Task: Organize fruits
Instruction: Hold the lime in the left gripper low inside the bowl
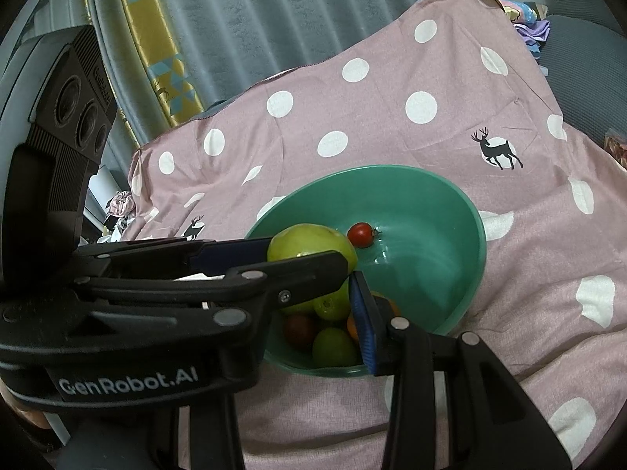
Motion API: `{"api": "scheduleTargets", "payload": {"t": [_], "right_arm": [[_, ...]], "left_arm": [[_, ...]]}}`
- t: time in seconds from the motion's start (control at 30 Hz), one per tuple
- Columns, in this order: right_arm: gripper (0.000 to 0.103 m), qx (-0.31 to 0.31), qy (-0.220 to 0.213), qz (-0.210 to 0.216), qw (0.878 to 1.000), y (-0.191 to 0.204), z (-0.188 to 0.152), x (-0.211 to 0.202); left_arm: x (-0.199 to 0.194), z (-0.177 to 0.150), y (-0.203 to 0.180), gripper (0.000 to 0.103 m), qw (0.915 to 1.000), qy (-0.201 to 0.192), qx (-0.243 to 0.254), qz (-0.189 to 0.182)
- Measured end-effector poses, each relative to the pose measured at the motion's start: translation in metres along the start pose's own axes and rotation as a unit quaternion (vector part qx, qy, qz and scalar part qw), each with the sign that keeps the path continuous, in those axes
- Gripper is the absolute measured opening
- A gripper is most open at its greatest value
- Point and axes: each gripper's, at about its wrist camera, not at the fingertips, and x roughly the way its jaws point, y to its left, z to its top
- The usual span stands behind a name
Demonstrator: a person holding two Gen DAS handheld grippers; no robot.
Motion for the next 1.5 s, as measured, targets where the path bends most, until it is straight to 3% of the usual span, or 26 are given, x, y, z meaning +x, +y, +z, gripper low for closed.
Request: {"api": "scheduleTargets", "payload": {"t": [1.5], "right_arm": [[0.039, -0.004, 0.027, -0.021, 0.999, -0.0012, -0.0044, 0.0062]], "left_arm": [[0.0080, -0.0069, 0.0009, 0.045, 0.9998, 0.013, -0.011, -0.006]]}}
